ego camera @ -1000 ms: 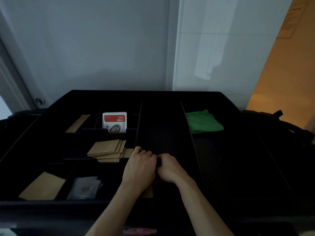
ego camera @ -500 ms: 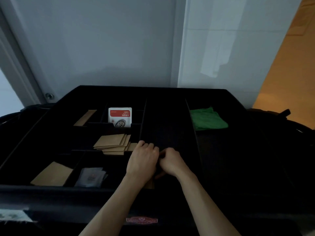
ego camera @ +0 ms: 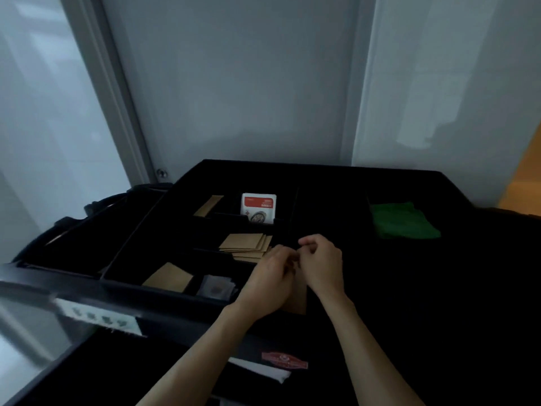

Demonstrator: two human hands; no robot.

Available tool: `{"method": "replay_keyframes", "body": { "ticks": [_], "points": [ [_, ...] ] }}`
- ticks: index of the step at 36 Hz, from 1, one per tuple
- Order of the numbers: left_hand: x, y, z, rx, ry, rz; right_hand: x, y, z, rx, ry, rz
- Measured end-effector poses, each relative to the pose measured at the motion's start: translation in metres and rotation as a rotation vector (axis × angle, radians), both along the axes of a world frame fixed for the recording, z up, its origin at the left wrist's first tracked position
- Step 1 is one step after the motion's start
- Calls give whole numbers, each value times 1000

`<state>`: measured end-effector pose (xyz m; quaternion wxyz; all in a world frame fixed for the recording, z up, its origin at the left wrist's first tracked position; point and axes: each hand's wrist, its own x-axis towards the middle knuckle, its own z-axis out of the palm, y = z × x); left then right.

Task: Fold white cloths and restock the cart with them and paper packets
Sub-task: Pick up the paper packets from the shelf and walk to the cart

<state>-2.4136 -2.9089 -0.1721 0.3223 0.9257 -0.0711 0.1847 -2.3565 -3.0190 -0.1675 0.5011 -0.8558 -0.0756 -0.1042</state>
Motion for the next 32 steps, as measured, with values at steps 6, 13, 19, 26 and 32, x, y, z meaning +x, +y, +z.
{"method": "replay_keyframes", "body": {
  "ticks": [6, 13, 19, 26, 32],
  "points": [
    [-46, 53, 34, -385, -100, 162, -41, 56, 31, 257, -76, 230],
    [-141, 138, 52, -560, -157, 303, -117, 143, 50, 320, -82, 478],
    [-244, 207, 50, -633, -202, 444, -207, 227, 48, 322, -9, 656],
    [-354, 274, 44, -793, -334, 604, -309, 312, 43, 309, -1, 859],
    [-431, 320, 37, -876, -396, 764, -365, 375, 35, 243, 37, 932]
  ]
}}
